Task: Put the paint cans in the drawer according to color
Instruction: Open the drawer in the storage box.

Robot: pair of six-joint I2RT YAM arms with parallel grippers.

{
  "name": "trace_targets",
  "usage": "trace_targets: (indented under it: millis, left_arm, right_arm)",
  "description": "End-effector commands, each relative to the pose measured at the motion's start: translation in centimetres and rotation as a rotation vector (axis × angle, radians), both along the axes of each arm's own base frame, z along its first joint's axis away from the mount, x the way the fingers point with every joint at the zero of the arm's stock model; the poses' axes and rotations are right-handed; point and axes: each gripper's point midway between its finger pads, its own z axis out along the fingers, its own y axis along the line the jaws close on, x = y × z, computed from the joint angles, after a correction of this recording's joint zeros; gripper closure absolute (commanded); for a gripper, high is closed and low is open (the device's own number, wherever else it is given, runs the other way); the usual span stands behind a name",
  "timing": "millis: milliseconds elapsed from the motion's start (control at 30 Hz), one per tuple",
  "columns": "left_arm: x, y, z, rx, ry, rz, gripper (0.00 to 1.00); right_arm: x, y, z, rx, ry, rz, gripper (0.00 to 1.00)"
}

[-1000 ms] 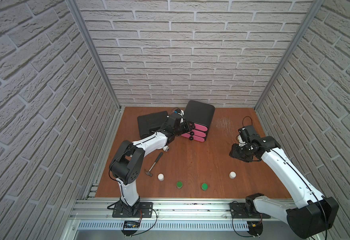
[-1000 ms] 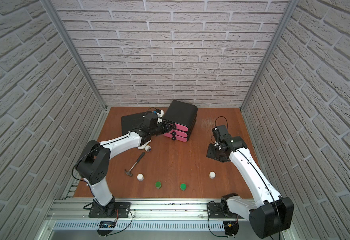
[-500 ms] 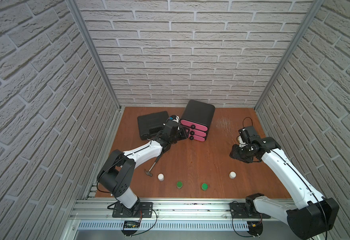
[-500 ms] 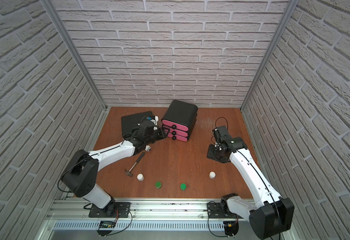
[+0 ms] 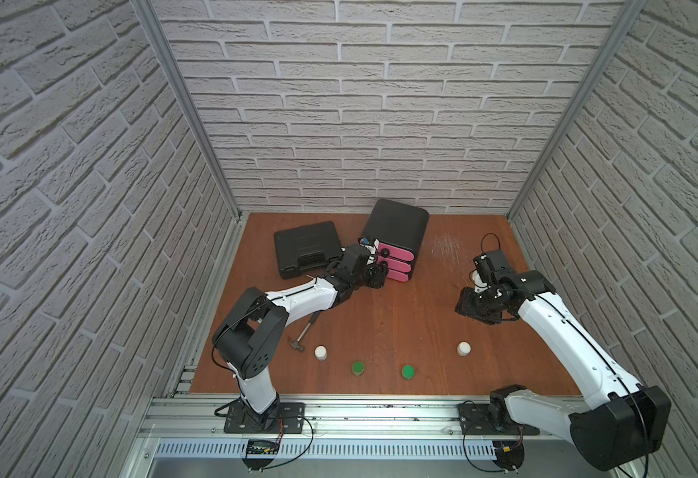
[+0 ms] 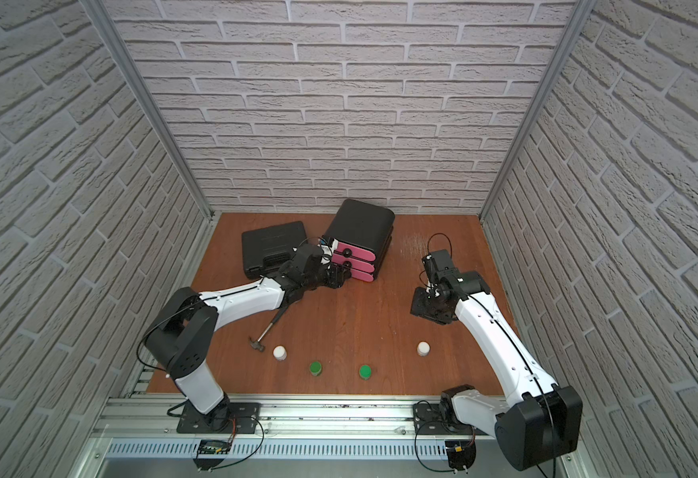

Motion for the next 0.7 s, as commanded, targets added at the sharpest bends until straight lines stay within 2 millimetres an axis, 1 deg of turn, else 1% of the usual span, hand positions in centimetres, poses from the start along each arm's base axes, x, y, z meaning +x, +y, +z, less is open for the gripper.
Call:
trace_targets:
  millis: [0,133,333,667]
  left_arm:
    - [1.5,-1.1,1.7,0.064,-0.174,-0.064,0.43]
    - [2.5,-0.5,1.0,0.106,-0.223,-0.015,0.49]
    - [3.2,0.6,-0.3,0.117,-0.258,0.075,0.54]
    - [3.4,-0.8,-0.3,0.069,-0.335,0.079,0.55]
  right_arm:
    - [0.3,-0.3,0.6,-0.003,-0.036,-0.006,0.49]
    - [0.4,-0.3,0.7,-0.004,-0.038,-0.007,0.49]
    - [0.4,-0.5,0.8,-0.009,-0.044,-0.006,0.49]
    - [0.2,-0.9,1.1,-0.022,-0.05,-0.009,0.49]
